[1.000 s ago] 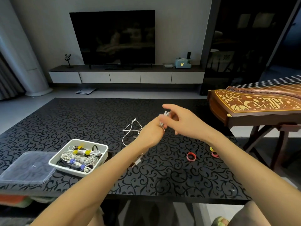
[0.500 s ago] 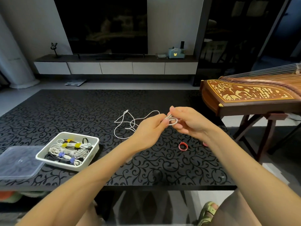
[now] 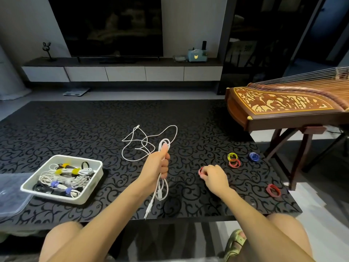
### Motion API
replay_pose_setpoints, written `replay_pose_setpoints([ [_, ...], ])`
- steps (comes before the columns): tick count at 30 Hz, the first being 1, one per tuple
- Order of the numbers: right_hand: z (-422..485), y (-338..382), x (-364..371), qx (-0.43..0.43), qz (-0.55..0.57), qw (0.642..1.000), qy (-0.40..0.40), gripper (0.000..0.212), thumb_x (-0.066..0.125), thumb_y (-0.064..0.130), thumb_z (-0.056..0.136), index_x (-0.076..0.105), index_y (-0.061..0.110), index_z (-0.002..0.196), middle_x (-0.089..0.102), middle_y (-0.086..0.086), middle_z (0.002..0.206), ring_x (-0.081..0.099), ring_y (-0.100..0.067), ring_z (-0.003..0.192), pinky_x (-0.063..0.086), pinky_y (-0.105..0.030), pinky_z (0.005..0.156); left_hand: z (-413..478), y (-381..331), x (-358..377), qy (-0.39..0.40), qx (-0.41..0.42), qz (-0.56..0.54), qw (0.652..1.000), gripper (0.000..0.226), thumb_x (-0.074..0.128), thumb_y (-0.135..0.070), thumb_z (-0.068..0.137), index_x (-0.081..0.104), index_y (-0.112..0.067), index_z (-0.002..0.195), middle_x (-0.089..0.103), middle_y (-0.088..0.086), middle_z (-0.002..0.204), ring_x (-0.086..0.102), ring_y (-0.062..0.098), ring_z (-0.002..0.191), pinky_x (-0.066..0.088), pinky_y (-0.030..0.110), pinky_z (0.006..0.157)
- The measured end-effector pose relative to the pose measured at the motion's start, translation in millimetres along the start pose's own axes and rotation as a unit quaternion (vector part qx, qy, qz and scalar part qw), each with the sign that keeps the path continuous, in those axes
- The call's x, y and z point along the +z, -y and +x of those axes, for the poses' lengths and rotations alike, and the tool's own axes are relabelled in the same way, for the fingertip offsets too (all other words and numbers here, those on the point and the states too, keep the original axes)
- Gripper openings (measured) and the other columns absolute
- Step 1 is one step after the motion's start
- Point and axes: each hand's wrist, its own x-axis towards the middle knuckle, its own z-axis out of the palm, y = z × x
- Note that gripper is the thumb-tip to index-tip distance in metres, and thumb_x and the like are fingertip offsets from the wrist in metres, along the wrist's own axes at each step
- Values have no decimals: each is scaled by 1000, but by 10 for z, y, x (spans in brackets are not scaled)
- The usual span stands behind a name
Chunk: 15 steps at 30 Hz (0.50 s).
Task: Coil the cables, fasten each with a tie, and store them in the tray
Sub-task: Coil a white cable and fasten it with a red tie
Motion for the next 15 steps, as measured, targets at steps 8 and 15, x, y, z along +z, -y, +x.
replay_pose_setpoints([
  [8,-680,532,-554,-153,531,828,92,6,59,7,91,64,10,91,71,1,90,65,-10,87,50,-21,80,-158,9,-86,165,67,133,975,25,71,-43,80,70,-21,68,51,-1,57,22,7,42,17,19,38],
  [15,-810,643,-737,-174,596,781,71,9,56,10,88,57,1,91,69,-6,82,64,-17,85,48,-25,84,-317,-128,-68,182,75,100,975,29,62,-31,89,60,-6,73,28,-9,46,18,6,40,20,18,37],
])
